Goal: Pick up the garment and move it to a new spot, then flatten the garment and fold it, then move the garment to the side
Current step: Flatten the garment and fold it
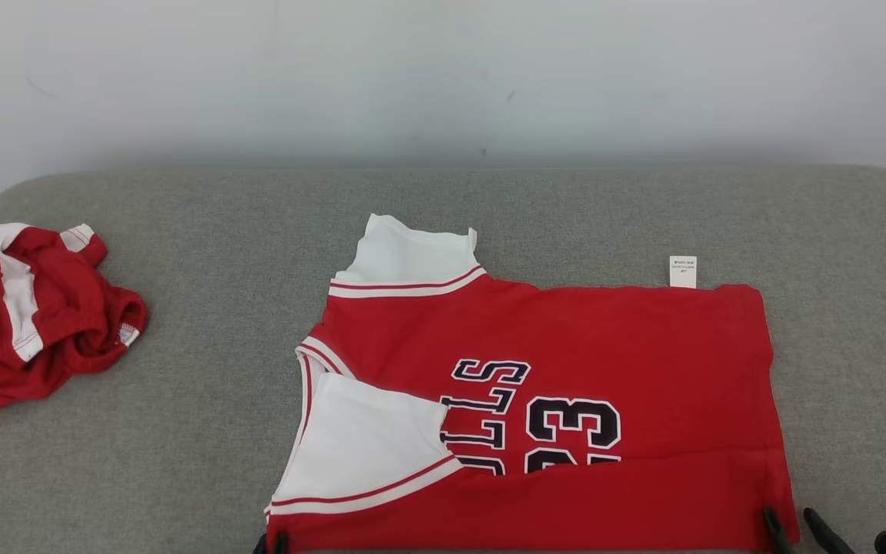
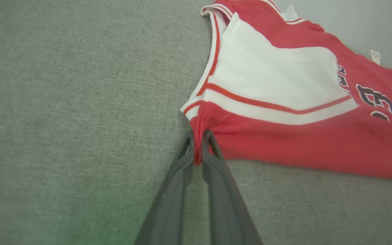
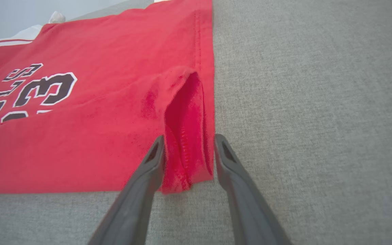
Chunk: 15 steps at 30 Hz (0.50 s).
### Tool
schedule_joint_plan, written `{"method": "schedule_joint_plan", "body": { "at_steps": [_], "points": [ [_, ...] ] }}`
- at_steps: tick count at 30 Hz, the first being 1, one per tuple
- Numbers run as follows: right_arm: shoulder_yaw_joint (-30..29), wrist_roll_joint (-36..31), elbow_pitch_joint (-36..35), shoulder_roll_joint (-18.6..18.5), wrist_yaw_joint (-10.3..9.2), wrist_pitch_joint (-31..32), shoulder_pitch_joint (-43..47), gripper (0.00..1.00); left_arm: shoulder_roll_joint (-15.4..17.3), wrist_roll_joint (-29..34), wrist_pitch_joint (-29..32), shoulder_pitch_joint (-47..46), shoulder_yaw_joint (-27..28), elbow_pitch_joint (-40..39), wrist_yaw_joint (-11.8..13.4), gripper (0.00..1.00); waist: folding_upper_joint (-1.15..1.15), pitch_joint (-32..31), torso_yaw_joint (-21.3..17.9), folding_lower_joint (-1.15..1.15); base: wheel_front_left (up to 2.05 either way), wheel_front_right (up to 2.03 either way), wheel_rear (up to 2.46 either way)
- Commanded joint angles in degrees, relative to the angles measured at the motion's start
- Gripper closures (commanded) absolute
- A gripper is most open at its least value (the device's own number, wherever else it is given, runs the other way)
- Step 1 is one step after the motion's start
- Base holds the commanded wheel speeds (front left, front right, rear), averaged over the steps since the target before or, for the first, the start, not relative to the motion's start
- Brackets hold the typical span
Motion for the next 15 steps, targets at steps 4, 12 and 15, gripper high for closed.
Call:
{"method": "schedule_joint_plan", "body": {
  "at_steps": [4,12,15],
  "points": [
    [-0.77,-1.34,-1.11,-0.48,0.0,-1.87,-0.14,0.0,0.46,0.35,-0.35,-0.01,0.75,-0.54,0.15,0.0,0.0,-0.7,0.2,0.0,0.0,0.0,0.0],
    [-2.7,-5.27,-6.16,0.74,0.0,-3.3,-1.09,0.0,0.44,2.6,-0.5,0.97,5.9,-9.46,0.18,0.0,0.0,-1.51,0.68,0.0,0.0,0.0,0.0],
    [-5.04,-8.1,-8.62,2.52,0.0,-3.35,-1.45,0.0,-0.48,5.14,-0.44,1.81,8.68,-13.47,0.02,0.0,0.0,-1.9,0.6,0.0,0.0,0.0,0.0]
  ]
}}
